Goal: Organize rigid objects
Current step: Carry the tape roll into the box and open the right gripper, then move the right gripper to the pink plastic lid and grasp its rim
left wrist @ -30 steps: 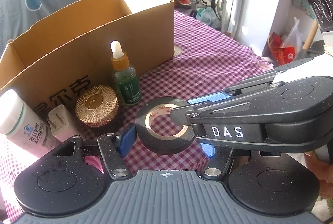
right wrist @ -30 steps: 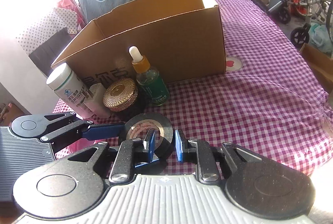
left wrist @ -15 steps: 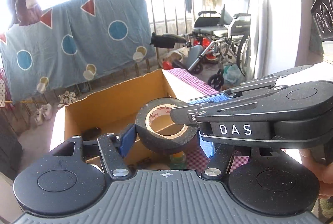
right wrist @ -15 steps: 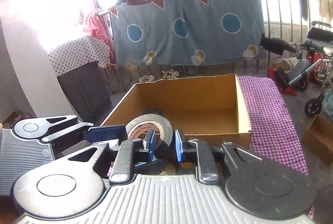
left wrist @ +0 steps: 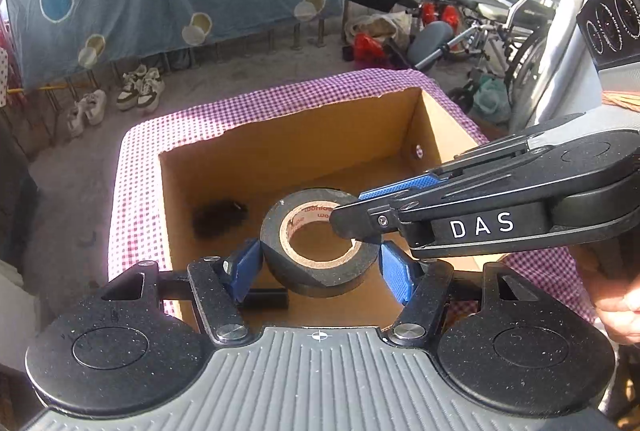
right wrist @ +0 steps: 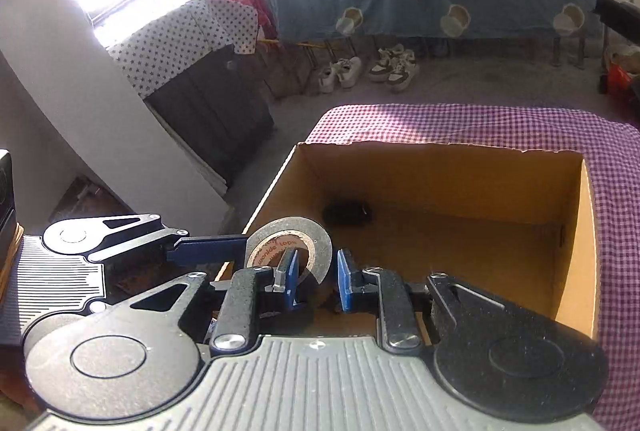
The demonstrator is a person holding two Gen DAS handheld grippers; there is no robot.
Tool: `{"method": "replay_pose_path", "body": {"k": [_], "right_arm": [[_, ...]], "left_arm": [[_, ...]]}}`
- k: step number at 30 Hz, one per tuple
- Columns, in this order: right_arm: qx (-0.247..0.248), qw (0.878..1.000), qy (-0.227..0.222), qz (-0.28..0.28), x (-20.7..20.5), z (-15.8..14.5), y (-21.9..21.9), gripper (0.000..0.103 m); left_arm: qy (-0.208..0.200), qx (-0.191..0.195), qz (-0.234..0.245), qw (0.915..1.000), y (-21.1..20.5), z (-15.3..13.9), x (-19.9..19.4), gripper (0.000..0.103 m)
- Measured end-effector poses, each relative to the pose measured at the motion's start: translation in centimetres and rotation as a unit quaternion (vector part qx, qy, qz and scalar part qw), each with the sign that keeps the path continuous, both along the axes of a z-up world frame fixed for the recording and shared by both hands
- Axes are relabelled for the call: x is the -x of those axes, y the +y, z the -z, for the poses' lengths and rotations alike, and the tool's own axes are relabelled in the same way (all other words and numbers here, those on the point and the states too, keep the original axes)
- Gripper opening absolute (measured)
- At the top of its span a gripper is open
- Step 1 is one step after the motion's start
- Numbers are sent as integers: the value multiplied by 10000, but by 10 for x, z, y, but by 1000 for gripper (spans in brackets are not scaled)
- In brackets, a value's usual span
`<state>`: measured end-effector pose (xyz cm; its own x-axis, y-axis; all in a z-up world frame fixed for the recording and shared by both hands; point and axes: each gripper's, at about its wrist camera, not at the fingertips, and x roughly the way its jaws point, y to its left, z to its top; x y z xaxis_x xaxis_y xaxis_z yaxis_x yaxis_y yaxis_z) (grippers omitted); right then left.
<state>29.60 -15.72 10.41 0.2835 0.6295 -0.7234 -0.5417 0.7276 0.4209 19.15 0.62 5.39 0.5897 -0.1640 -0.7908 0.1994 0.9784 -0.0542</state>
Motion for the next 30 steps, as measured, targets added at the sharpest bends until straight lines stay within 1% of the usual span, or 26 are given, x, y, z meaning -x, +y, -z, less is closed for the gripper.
{"method": "replay_pose_path", "body": {"k": [3,7,11,13,15,20,23,26,30], "right_arm": [[136,9982,576,-41,-20,30,4,23],[295,9934,1107,-102,-39,59,4,23],[475,9873,1500,-205,-56,82,8,23],[584,9842,1651,-274,-61,92,11,23],[619,9816,1780,-307,-65,100,14,22],[677,9772,1974,-383,-67,108,23,23],[668,9775,1967,-372,-68,107,25,23],[491,9807,1866,-319,-67,97,17,23],[87,9859,1669,-118,-55,72,-8,24]], "left_arm": [[556,96,47,9984,6,20,-19,64],[1197,152,212,9925,8,41,-37,64],[1648,125,348,9856,5,56,-48,64],[1839,146,374,9821,7,62,-54,63],[1969,84,389,9796,8,67,-57,62],[2106,105,412,9767,10,75,-58,62],[2065,67,407,9776,12,75,-55,63],[1956,97,372,9799,16,69,-48,65],[1737,166,336,9841,23,56,-33,67]]}}
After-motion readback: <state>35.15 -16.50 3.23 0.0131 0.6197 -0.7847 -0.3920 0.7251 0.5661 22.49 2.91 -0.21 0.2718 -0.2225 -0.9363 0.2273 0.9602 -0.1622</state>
